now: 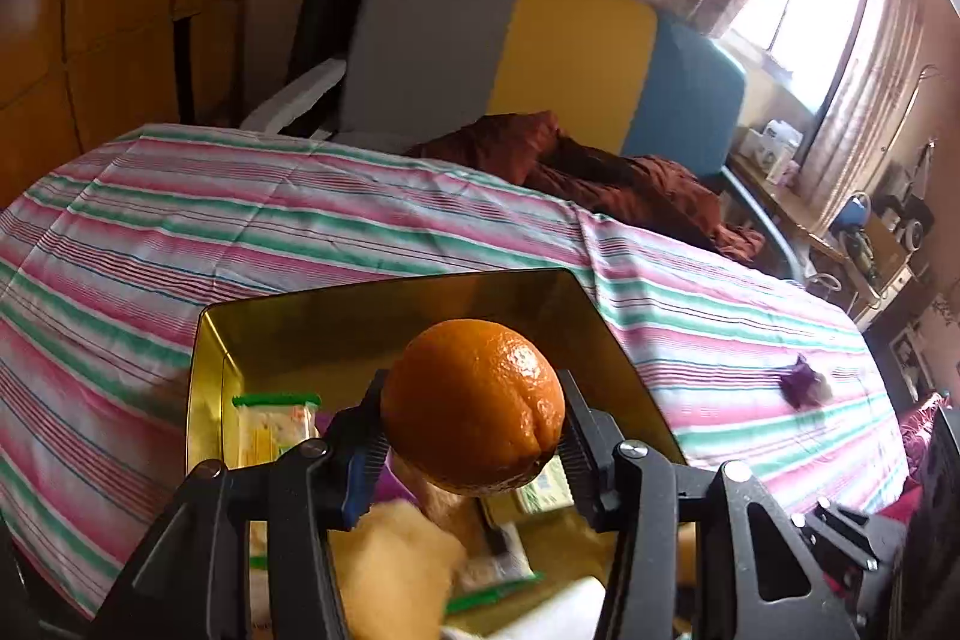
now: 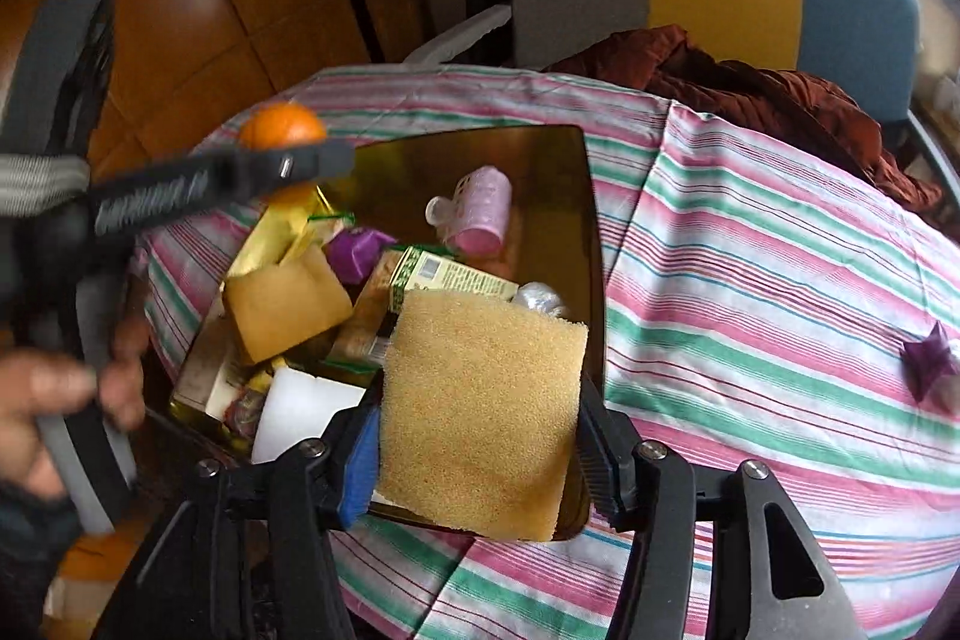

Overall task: Organize objects
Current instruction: 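Carry the orange with the left gripper while the right carries the sponge to the tray, then open the left gripper over the tray to drop the orange while the right drops the sponge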

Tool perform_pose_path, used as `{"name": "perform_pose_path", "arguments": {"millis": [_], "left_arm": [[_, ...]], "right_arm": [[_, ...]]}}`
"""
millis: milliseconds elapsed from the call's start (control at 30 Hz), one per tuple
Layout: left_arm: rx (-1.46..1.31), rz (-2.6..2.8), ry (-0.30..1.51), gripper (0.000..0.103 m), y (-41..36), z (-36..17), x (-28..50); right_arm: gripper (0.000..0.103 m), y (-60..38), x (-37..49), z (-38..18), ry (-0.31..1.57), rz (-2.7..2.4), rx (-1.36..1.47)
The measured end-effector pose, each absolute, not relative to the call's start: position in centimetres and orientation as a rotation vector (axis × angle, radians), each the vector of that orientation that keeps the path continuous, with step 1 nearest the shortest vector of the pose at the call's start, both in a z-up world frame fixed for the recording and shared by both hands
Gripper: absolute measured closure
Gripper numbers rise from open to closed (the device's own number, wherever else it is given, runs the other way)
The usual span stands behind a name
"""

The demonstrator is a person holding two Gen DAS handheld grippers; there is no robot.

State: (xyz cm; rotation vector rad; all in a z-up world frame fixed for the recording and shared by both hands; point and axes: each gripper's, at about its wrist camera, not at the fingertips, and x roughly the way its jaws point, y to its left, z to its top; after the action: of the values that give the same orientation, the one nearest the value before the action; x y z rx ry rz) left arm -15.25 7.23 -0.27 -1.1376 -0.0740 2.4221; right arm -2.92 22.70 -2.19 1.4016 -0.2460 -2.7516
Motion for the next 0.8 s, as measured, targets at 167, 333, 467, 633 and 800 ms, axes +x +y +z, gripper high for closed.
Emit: {"name": "perform_pose_path", "arguments": {"millis": [167, 333, 467, 633, 800], "left_arm": [[-1.149, 2.416, -0.077, 0.052, 7.8, -1.3, -16.7], [-1.148, 2.422, -0.085, 0.052, 7.8, -1.6, -16.4], [-1.129, 2.442, -0.088, 0.052, 7.2, -1.3, -15.0], [-1.092, 2.477, -0.061, 0.051, 6.6, -0.9, -12.1], [-1.07, 2.5, -0.018, 0.051, 6.2, -0.9, -9.3]], "right_arm": [[0.041, 22.2, -3.3, -3.0, -0.225, -2.746, 1.43], [0.033, 22.5, -3.1, -3.4, -0.235, -2.75, 1.444], [0.03, 22.5, -2.7, -3.2, -0.246, -2.763, 1.435], [0.022, 22.2, -2.3, -2.8, -0.24, -2.793, 1.41], [0.015, 21.5, -1.9, -2.3, -0.192, -2.832, 1.386]]}}
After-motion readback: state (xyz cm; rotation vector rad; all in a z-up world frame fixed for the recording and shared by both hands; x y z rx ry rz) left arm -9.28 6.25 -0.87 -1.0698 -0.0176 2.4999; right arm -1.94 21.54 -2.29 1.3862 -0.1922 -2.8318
